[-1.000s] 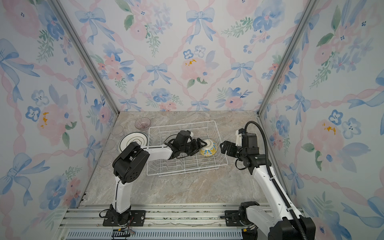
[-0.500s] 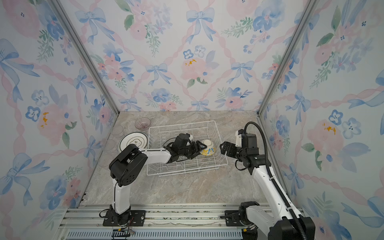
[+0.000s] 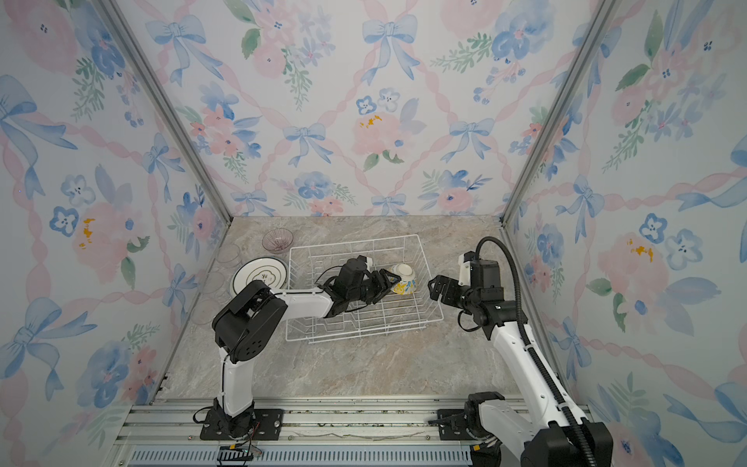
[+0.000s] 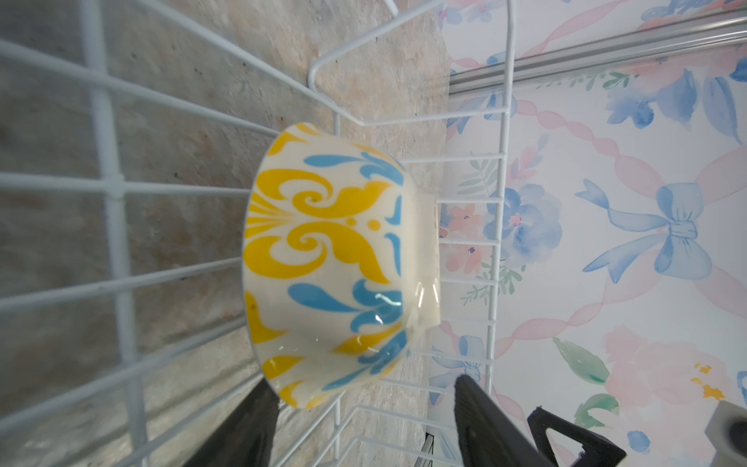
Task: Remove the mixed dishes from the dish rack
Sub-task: 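Lower the left gripper around the yellow-and-blue bowl's rim, then close the left gripper on the bowl's rim and adjust the grip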
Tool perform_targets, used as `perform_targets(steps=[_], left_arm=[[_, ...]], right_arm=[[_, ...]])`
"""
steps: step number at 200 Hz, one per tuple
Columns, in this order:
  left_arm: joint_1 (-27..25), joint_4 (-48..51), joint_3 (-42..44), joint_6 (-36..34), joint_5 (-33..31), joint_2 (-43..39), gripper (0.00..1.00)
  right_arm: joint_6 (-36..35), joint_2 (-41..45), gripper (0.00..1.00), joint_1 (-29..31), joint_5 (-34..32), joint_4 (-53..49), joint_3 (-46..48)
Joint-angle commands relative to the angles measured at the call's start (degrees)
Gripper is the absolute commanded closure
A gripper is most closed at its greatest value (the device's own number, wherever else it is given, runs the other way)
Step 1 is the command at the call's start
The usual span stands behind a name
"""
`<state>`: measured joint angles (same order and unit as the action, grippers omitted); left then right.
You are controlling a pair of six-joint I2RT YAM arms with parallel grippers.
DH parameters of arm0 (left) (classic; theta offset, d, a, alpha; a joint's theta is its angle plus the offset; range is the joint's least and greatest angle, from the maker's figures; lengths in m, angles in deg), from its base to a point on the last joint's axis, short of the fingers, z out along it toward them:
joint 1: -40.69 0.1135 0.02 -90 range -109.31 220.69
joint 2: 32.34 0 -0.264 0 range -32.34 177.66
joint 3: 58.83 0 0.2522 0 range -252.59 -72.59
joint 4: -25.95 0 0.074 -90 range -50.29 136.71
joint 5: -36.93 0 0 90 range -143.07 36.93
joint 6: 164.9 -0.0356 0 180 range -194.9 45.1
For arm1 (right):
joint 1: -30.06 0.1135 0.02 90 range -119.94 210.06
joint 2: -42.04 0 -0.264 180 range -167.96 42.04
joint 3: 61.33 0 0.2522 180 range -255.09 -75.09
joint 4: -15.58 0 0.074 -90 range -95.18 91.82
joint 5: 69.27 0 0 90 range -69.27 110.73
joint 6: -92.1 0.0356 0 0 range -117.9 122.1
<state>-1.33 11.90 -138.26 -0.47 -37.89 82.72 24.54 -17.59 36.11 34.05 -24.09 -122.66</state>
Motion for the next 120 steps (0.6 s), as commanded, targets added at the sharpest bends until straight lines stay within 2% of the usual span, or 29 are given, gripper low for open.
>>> perform_targets(steps=[1,55,85,120], left_arm=[[0.09,-2.09,0.87,-1.13,-3.06,0.43,0.31],[0.54,-2.26,-0.76,-2.31,-4.81,2.31,0.33],[0.80,-7.28,-0.91,-2.12,-3.62,3.89,0.36],[0.71,-12.74,0.98,-2.22,-5.06,3.46,0.39]], right_arm=[[-0.74,0.06,0.03,-0.42,0.34,-0.45,0.12],[-1.08,-0.84,0.03,-0.48,0.60,-0.19,-0.07],[-1.34,-1.65,0.03,-0.61,0.39,-0.64,-0.49],[-1.00,-1.55,0.03,-0.61,0.13,-0.54,-0.33]])
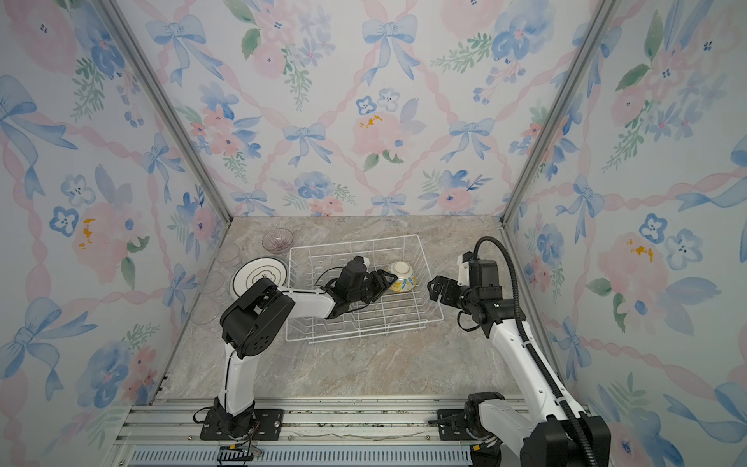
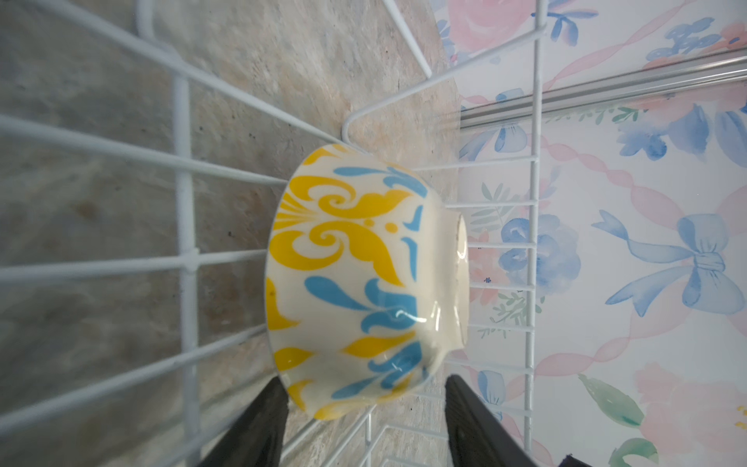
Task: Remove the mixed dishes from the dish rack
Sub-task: 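Close the left gripper on the bowl's rim and adjust the grip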
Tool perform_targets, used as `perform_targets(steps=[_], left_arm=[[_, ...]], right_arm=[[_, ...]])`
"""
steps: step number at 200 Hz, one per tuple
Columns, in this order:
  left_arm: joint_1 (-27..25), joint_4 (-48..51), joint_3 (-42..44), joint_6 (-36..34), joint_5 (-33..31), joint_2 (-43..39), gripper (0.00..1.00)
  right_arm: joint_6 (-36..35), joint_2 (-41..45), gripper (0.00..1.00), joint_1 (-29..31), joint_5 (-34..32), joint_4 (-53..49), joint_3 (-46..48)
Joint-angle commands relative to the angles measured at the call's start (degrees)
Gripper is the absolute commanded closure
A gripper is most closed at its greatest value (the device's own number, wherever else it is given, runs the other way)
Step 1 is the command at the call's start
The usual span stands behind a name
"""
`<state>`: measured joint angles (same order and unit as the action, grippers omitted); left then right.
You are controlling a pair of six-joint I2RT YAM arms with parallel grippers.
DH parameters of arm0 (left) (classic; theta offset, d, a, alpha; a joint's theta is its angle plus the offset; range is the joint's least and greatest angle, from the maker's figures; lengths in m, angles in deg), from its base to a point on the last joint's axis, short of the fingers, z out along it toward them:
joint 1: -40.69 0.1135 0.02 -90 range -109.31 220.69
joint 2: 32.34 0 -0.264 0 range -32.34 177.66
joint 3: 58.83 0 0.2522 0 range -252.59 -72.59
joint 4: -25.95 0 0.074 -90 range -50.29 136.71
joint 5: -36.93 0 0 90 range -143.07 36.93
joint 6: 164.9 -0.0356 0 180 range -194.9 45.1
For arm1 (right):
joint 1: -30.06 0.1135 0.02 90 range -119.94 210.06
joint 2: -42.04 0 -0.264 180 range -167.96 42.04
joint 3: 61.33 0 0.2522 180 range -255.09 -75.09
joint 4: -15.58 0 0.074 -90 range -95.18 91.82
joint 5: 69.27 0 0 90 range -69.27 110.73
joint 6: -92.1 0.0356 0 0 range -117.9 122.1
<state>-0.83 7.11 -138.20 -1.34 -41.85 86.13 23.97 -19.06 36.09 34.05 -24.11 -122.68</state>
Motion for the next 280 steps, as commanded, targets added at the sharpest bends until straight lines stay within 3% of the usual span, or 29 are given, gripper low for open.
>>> perform_targets(steps=[1,133,179,280], left_arm=[[0.21,-8.15,0.96,-1.33,-1.20,0.02,0.40],[1.40,-10.68,1.98,-0.95,-5.39,0.69,0.45],[3.49,3.03,0.64,-8.80,-10.23,-3.52,0.40],[6.36,12.91,-8.93,-13.41,-5.55,2.11,0.36]], right_arm=[[-0.47,-0.03,0.03,-0.58,0.17,-0.52,-0.35],[-1.23,-0.79,0.03,-0.68,0.13,-1.53,-1.12],[-1.13,-0.69,0.03,-0.75,0.12,-1.35,-0.77],[-1.40,-1.73,0.03,-1.01,0.34,-1.05,-0.39]])
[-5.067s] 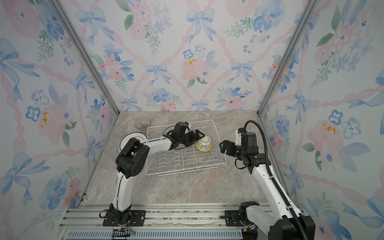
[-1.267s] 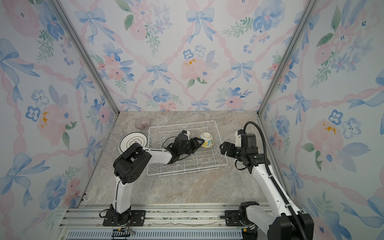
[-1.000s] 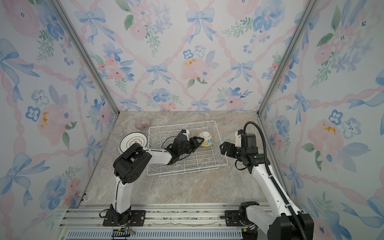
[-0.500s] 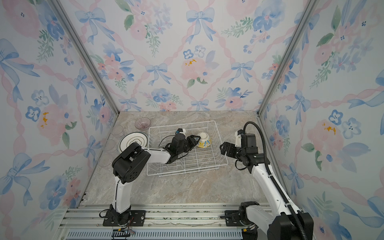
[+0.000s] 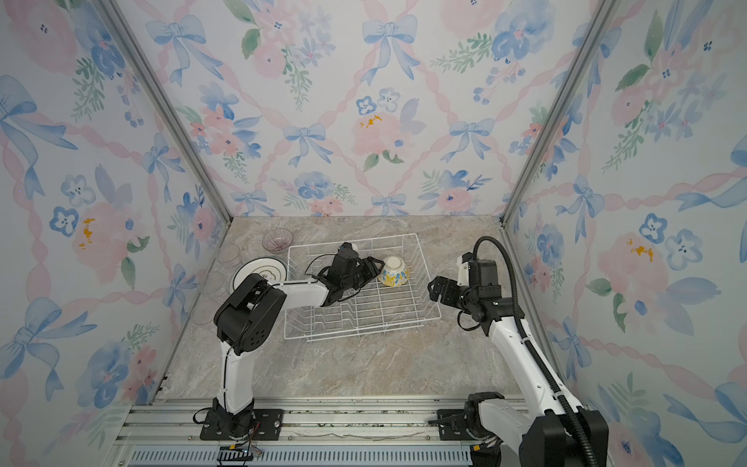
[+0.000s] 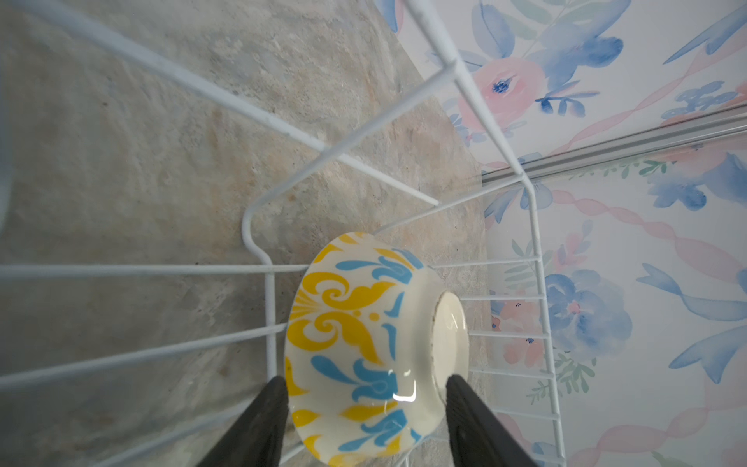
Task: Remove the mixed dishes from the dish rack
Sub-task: 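Close the left gripper on the bowl's rim and adjust the grip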
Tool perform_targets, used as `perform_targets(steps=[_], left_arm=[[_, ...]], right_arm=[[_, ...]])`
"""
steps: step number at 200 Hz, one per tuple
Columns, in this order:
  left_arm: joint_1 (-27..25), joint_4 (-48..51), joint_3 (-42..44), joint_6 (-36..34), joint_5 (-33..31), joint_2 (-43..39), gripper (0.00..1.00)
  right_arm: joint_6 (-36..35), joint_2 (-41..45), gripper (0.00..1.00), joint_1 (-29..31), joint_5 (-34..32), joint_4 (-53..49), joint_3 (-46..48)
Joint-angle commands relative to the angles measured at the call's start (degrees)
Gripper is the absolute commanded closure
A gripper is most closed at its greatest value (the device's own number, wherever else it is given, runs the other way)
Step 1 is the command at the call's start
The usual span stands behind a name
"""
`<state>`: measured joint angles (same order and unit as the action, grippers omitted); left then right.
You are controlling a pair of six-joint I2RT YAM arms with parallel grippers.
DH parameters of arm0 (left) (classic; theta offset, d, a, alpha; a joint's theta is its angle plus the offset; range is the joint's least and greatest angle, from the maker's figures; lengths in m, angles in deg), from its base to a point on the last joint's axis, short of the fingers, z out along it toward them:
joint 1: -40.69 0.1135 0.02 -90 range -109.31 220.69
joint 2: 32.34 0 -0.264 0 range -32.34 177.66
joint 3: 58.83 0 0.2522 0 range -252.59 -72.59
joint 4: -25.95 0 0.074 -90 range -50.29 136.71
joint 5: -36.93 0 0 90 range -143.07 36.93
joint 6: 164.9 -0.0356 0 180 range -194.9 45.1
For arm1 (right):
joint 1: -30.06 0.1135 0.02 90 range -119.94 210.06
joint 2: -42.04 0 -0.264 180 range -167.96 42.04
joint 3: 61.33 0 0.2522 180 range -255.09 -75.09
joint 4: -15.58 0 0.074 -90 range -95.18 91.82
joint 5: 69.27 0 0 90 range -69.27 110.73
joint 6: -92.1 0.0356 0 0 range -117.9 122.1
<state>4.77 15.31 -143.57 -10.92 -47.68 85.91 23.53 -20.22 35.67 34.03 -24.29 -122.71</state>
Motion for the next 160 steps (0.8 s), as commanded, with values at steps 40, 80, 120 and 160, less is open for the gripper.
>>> perform_targets(steps=[40,80,120,160], left_arm=[[0.60,11.91,-8.92,-5.19,0.67,5.12,0.31],[-0.17,16.19,-12.33,-5.96,0.98,6.76,0.30],[-0.91,17.54,-14.48,-4.70,2.45,9.19,0.29],[-1.12,19.04,-15.62,-4.22,3.20,10.57,0.28]], right_arm=[[-1.08,-0.47,0.03,-0.93,0.41,-0.96,-0.50],[-1.13,-0.42,0.03,-1.30,0.50,-0.72,-0.13],[-1.19,-0.19,0.03,-1.66,0.69,-0.68,0.28],[-1.22,0.60,0.03,-2.18,0.75,-0.67,0.56]])
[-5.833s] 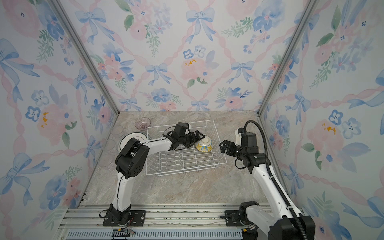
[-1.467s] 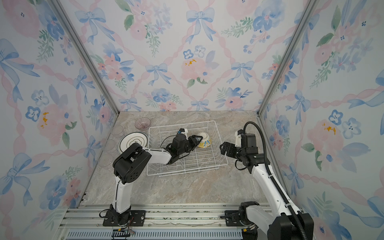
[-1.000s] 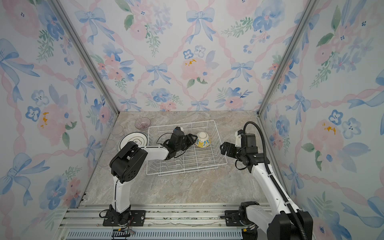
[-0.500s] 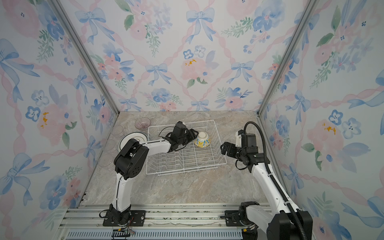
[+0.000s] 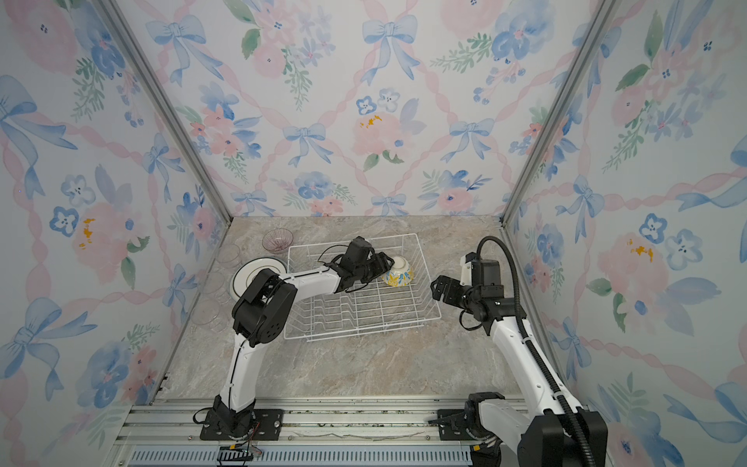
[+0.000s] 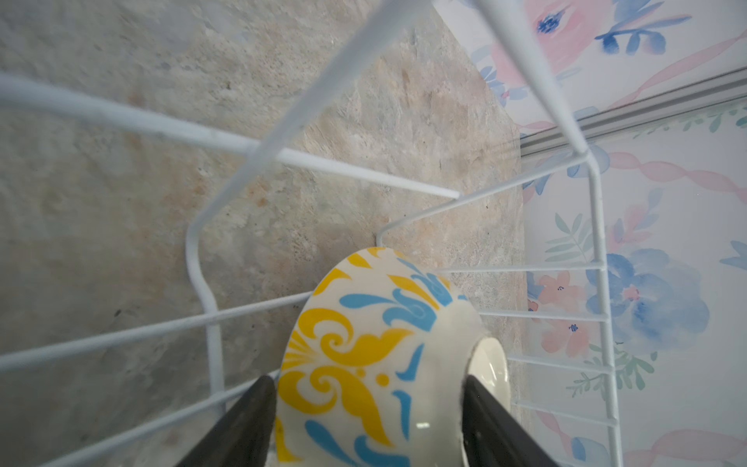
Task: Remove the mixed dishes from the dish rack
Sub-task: 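Close the left gripper on the bowl's rim and adjust the grip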
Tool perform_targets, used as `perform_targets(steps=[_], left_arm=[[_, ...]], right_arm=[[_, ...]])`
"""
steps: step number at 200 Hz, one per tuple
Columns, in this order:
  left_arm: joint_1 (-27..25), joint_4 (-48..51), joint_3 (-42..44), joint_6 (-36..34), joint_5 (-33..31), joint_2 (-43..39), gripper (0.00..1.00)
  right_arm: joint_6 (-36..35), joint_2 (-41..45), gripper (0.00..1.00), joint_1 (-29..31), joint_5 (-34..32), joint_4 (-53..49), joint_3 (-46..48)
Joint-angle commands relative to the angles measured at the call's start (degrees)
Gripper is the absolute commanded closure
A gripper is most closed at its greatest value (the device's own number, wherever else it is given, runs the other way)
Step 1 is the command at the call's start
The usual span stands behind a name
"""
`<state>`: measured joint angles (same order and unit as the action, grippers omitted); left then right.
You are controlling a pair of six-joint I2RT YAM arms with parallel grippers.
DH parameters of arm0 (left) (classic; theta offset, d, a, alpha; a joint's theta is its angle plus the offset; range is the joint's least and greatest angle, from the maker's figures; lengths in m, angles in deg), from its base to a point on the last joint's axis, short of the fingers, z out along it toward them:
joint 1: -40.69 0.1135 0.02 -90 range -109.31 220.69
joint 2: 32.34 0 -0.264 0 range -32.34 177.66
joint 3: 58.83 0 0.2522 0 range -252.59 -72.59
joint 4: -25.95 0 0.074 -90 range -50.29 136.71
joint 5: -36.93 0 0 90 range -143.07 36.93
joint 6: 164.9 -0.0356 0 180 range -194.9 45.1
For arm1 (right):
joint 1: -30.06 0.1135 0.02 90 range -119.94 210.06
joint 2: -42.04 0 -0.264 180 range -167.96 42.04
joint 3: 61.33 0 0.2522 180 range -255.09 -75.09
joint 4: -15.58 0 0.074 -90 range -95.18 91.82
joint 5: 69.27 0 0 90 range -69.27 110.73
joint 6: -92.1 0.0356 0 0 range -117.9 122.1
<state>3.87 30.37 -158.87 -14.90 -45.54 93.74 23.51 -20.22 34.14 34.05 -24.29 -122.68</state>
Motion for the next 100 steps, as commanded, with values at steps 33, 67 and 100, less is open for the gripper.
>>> perform_targets(steps=[33,67,100], left_arm=[[-0.18,6.23,-0.23,-0.95,0.58,2.02,0.25],[0.13,7.18,0.52,-1.32,0.72,1.51,0.20],[0.43,7.23,-0.63,0.39,3.21,3.22,0.13]], right_arm=[[-1.28,1.04,0.03,-0.92,0.68,-0.89,0.44],[-1.12,1.26,0.03,-1.05,0.55,-0.61,0.64],[-1.02,0.76,0.03,-1.14,0.74,-0.64,0.55]])
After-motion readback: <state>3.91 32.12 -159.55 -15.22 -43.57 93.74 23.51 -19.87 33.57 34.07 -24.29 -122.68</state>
